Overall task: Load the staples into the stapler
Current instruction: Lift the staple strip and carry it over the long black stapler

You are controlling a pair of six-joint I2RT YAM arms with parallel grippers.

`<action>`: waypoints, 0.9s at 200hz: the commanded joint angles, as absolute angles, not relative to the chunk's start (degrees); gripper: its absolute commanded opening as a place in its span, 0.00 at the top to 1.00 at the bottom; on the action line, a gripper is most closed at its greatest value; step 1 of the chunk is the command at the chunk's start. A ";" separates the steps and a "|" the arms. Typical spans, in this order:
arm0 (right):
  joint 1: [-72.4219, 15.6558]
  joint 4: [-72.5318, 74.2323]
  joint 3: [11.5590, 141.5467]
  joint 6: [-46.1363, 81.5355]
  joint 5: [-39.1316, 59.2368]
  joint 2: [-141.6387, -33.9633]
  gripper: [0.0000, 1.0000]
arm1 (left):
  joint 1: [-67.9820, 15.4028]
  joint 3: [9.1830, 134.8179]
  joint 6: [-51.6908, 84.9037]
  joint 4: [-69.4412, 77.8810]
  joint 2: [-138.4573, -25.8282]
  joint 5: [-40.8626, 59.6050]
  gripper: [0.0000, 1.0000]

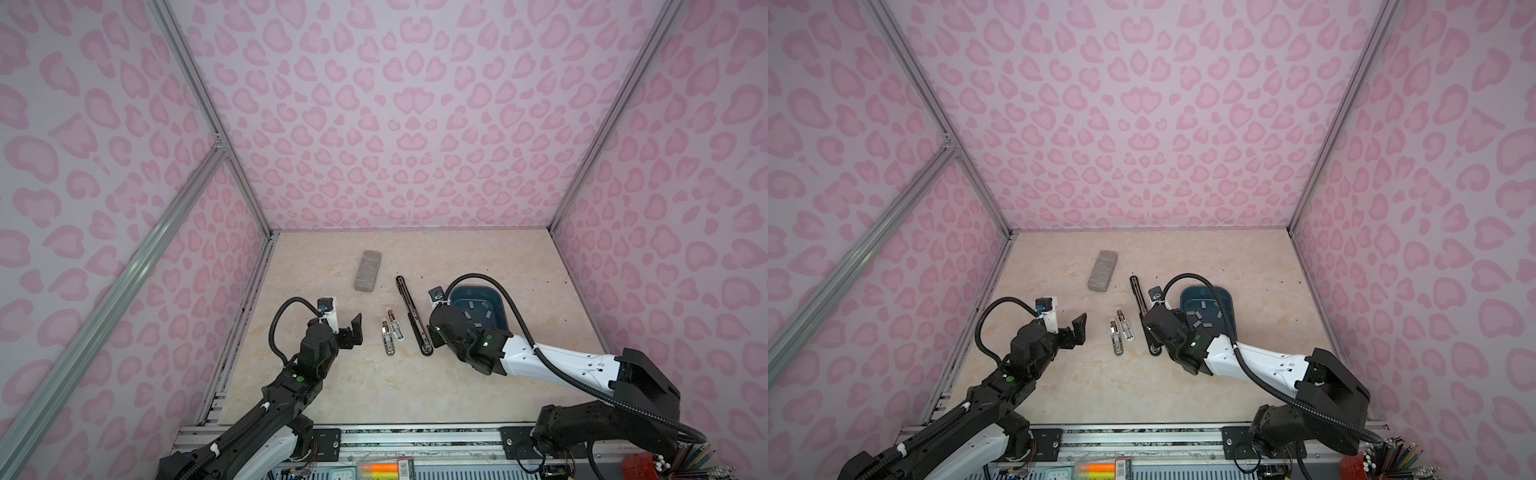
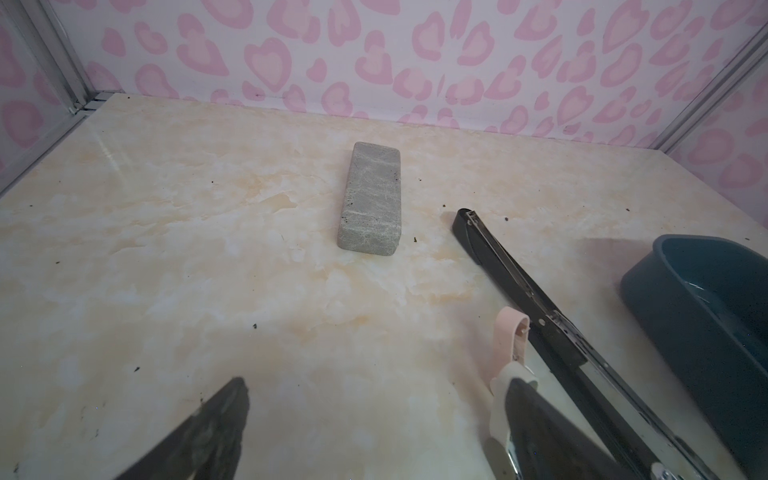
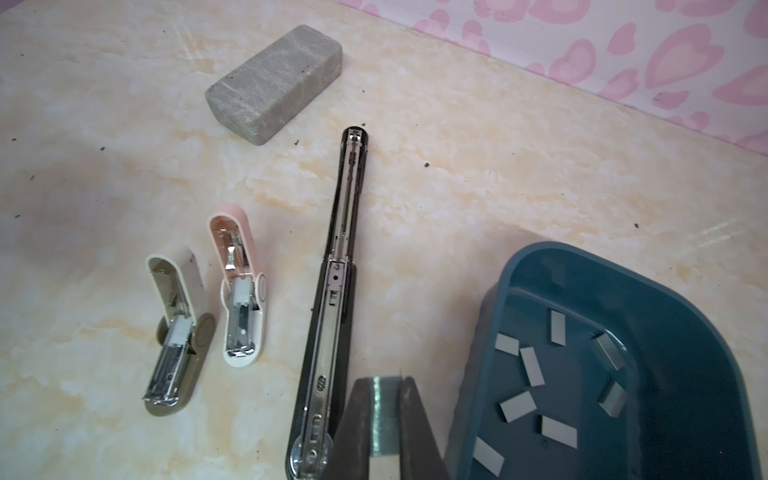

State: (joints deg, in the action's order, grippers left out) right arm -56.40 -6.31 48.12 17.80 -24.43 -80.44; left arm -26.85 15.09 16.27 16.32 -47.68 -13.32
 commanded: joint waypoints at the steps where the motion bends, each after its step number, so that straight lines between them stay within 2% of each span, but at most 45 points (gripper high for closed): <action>1: -58.83 -5.93 49.97 17.37 -28.73 -82.79 1.00 | -26.89 15.52 15.78 17.86 -47.40 -13.33 0.03; 93: -59.36 -6.99 51.35 20.37 -27.67 -85.42 1.00 | -26.89 11.30 16.21 18.27 -38.67 -14.04 0.03; 180: -59.31 -8.17 53.08 21.09 -26.39 -88.19 1.00 | -26.89 10.48 16.39 18.15 -36.88 -14.07 0.03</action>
